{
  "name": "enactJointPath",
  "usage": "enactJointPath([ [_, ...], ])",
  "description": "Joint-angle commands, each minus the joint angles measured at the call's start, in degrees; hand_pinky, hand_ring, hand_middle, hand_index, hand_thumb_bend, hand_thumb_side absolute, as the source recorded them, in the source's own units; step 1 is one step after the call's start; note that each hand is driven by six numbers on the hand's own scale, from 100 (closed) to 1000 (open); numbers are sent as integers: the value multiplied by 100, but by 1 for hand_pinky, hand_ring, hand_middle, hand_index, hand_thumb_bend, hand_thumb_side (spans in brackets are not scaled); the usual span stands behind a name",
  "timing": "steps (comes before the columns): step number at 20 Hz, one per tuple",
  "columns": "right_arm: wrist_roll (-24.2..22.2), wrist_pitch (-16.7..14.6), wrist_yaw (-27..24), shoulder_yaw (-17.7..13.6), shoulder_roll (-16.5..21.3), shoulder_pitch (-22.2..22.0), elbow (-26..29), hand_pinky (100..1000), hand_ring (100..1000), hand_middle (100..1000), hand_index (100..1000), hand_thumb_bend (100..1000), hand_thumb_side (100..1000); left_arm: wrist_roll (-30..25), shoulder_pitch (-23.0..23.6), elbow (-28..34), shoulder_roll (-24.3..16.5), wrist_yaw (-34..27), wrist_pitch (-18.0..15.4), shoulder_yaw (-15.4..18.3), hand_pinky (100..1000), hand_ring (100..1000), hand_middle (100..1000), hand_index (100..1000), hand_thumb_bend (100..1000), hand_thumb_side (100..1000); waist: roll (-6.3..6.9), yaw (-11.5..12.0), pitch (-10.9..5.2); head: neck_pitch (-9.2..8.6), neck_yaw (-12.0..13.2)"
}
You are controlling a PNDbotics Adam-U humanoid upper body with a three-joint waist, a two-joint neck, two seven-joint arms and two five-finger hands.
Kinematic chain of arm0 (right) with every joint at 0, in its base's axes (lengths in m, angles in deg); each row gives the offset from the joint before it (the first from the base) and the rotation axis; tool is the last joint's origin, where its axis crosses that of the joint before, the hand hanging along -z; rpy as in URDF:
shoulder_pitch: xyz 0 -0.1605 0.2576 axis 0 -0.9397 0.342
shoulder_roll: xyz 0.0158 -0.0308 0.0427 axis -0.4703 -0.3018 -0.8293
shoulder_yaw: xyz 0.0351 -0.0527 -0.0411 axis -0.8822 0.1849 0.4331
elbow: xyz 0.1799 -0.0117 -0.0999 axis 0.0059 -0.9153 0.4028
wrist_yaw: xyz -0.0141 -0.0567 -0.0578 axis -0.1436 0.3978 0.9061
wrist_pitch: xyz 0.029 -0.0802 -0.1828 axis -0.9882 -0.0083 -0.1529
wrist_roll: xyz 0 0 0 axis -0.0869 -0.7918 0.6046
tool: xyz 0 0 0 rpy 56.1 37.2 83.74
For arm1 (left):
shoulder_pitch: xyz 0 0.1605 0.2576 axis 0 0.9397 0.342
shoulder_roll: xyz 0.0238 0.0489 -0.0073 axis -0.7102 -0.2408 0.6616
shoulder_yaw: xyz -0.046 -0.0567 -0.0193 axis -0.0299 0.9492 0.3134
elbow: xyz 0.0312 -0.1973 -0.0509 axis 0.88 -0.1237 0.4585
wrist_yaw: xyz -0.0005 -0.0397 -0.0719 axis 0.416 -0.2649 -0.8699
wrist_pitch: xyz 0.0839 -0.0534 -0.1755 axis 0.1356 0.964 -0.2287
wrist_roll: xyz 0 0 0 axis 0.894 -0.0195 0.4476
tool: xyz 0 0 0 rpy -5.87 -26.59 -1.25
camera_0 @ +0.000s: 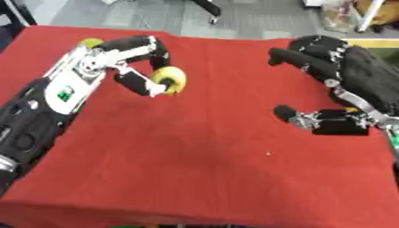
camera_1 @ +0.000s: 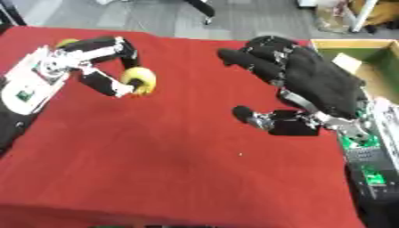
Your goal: Pick up the objects with one hand, pass them to the other hand, and then place them into the box on the other side of the table.
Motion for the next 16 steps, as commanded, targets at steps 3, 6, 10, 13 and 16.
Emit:
enactJointPath([
  [3, -42, -91, 92, 98, 152, 187, 134, 829, 764, 742, 1000, 419, 116, -442, -364, 186, 228, -468, 360, -637, 690, 511, 461, 528, 100, 178, 68, 37, -70, -11, -82],
  [6, -61, -122, 136, 138, 155, 228, 106, 830, 765, 742, 1000, 423, 135, -687, -482, 275, 400, -713, 604, -740, 691, 513, 462, 529, 100, 183, 62, 59, -76, -11, -105],
  [10, -85, -163, 160, 187, 158, 253, 46, 829, 763, 739, 999, 416, 148, -1019, -607, 416, 578, -1050, 941, -713, 692, 513, 461, 527, 100, 186, 49, 74, -77, -11, -130],
  [13, -100, -200, 183, 217, 159, 267, 0, 827, 760, 737, 998, 403, 162, -1139, -689, 566, 667, -1328, 1219, -672, 695, 513, 461, 526, 100, 192, 38, 78, -77, -11, -135],
  [16, -102, -225, 208, 233, 159, 268, -34, 826, 760, 737, 998, 394, 166, -1161, -745, 806, 687, -1619, 1510, -638, 697, 514, 461, 525, 100, 196, 29, 79, -78, -11, -133],
])
